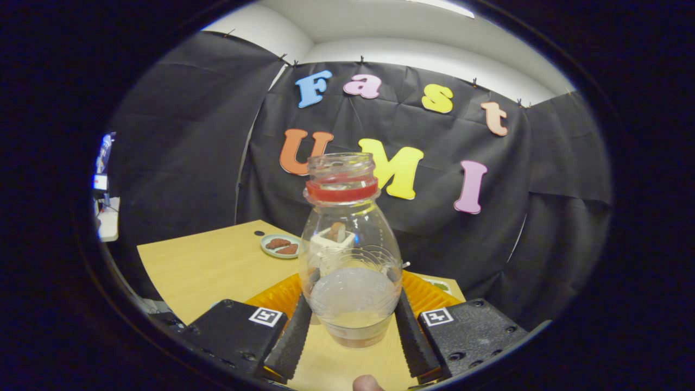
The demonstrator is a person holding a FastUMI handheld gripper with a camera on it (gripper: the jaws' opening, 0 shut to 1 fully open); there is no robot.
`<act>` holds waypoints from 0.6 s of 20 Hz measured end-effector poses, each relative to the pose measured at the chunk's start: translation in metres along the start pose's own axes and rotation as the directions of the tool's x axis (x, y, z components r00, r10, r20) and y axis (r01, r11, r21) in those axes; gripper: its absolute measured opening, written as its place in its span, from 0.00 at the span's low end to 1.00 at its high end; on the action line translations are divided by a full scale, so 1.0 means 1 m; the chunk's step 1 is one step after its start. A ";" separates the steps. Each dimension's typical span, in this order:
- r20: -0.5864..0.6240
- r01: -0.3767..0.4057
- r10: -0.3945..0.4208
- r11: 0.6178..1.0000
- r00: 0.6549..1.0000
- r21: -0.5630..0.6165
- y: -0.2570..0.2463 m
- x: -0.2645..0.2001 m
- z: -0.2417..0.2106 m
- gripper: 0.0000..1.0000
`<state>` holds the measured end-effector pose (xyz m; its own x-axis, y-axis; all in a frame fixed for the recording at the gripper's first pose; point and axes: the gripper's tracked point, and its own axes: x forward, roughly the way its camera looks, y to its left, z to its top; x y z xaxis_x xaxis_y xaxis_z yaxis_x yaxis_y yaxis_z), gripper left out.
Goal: Take the bottle from table, then pour the juice into the cup, finally place the bottle on the coaster
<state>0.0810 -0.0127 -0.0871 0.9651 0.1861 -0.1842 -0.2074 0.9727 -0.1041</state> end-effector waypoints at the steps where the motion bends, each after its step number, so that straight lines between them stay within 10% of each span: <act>1: 0.002 -0.013 0.013 1.000 1.000 0.017 0.003 0.005 0.002 0.78; 12: -0.011 -0.057 0.060 0.987 0.998 0.153 0.034 0.110 -0.030 0.78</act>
<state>0.1750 0.0365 -0.1405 0.9492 0.2421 -0.2012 -0.2353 0.9702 0.0573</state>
